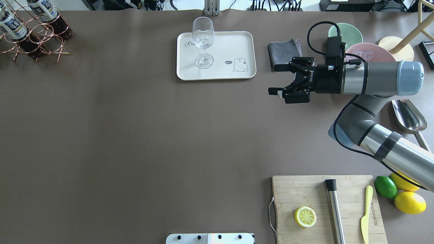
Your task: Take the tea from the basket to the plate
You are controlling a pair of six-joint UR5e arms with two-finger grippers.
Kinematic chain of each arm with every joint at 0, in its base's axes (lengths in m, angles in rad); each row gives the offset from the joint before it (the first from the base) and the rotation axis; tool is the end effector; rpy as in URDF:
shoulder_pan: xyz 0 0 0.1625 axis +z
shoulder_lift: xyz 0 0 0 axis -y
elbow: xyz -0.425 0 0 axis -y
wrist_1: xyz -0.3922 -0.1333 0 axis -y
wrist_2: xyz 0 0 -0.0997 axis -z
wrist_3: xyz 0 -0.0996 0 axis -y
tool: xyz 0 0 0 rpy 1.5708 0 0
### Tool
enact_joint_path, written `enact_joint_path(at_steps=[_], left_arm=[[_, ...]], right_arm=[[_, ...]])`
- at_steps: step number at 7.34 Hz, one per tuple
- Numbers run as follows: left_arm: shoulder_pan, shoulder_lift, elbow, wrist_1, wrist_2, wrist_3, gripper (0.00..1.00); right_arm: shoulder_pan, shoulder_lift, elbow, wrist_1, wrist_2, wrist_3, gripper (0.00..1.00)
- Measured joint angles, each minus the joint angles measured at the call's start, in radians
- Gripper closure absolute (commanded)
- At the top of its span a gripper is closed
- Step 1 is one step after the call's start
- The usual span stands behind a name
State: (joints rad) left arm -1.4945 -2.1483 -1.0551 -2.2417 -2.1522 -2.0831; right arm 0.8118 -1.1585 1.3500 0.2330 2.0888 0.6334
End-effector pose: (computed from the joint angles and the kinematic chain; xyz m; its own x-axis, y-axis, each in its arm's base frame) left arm -0.0210 -0.7571 0.4895 -0.3453 -0.8568 -0.3829 0.7297 0.0115 -0.6837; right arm -0.3473 -0.4881 0.3507 0.0900 -0.9227 0.3750 -0.4178 0.3068 0.8552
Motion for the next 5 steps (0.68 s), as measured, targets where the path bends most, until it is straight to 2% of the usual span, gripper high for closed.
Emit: enact_joint_path(at_steps=[2, 3, 5], left_arm=[[0.0, -0.001, 0.002, -0.001, 0.0, 0.0, 0.82], [0.0, -0.001, 0.005, -0.001, 0.0, 0.0, 1.0], [-0.001, -0.001, 0.007, -0.003, 0.0, 0.0, 1.0]], right_arm=[[-0.003, 0.003, 0.007, -0.001, -0.004, 0.003, 0.0], [-0.002, 0.003, 0.028, -0.001, -0.003, 0.004, 0.0], [0.008, 0.005, 0.055, -0.004, -0.003, -0.002, 0.0]])
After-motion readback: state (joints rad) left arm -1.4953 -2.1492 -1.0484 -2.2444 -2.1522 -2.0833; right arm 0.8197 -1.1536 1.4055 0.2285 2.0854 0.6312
